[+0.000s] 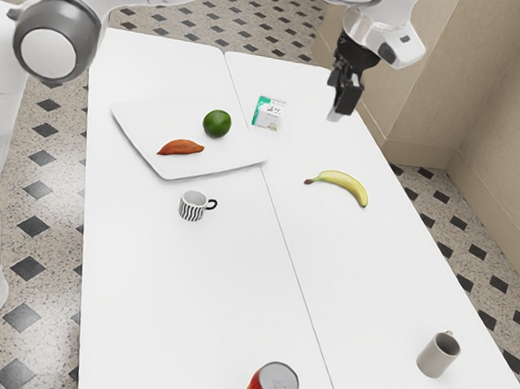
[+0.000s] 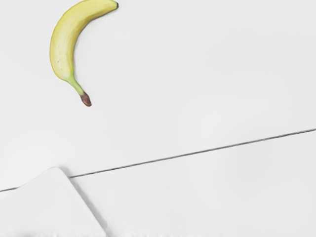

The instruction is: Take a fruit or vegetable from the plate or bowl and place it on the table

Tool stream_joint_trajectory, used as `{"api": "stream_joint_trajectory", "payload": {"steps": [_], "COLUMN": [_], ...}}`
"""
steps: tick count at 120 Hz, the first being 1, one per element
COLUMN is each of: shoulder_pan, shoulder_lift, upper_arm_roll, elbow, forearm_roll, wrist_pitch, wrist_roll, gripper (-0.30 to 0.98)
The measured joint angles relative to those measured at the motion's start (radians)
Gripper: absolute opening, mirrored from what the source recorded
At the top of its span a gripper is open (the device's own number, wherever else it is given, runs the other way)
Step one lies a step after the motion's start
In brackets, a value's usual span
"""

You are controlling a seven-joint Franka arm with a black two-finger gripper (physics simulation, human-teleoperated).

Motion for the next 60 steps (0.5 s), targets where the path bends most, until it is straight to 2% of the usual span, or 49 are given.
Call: {"api": "stream_joint_trajectory", "payload": {"steps": [28,45,60], "shoulder_pan": [0.02,0.059,0.066], "shoulder_lift": [0.009,0.007,0.009], "upper_arm_roll": [0.005,0.01,0.011], "elbow": [0.001,0.001,0.0], "forearm_roll": [-0.049,-0.127,-0.154], "wrist_pitch": [-0.002,-0.002,-0.002], "wrist_roll": [0.025,0.036,0.043], "gripper": [0.69,0.69,0.69]}}
